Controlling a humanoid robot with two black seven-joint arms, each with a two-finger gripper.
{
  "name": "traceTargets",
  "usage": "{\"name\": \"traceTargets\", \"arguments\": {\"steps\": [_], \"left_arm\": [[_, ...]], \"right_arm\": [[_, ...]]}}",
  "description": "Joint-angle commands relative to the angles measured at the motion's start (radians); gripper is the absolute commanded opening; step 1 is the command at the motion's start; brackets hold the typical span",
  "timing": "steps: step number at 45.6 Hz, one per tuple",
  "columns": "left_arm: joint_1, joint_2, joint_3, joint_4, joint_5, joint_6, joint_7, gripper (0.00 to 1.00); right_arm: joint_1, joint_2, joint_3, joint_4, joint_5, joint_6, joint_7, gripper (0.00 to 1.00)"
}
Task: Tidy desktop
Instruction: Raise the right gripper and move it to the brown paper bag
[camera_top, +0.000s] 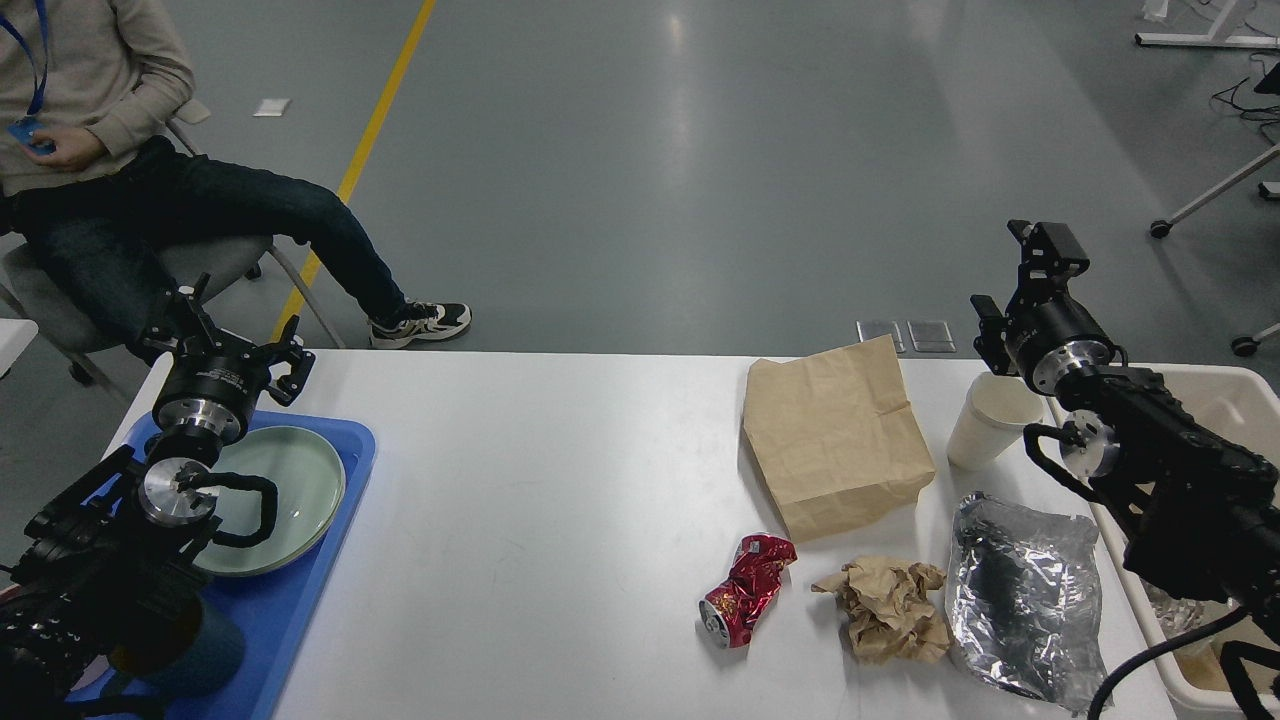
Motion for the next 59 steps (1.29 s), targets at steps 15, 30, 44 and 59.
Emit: {"name": "traceTargets", "arguments": {"steps": [15,30,44,59], "left_arm": [[0.000,0.000,0.000,0.000,0.000,0.000,0.000,0.96],[0.000,0.000,0.000,0.000,0.000,0.000,0.000,0.96],[0.000,0.000,0.000,0.000,0.000,0.000,0.000,0.96],[0.000,0.000,0.000,0.000,0.000,-0.001,0.000,0.96]], "right_arm": [[-0.009,-0.049,-0.003,-0.023,0.000,0.004,-0.001,1.00],[0.061,-0.033,-0.076,0.003,-0.023,0.058,-0.006,1.00],[0.474,-0.043,-0.915,0.016,-0.040,0.205,-0.106,1.00],[0.759,0.026,-1.582,0.235,-0.020,0.301,-0.186,1.00]]}}
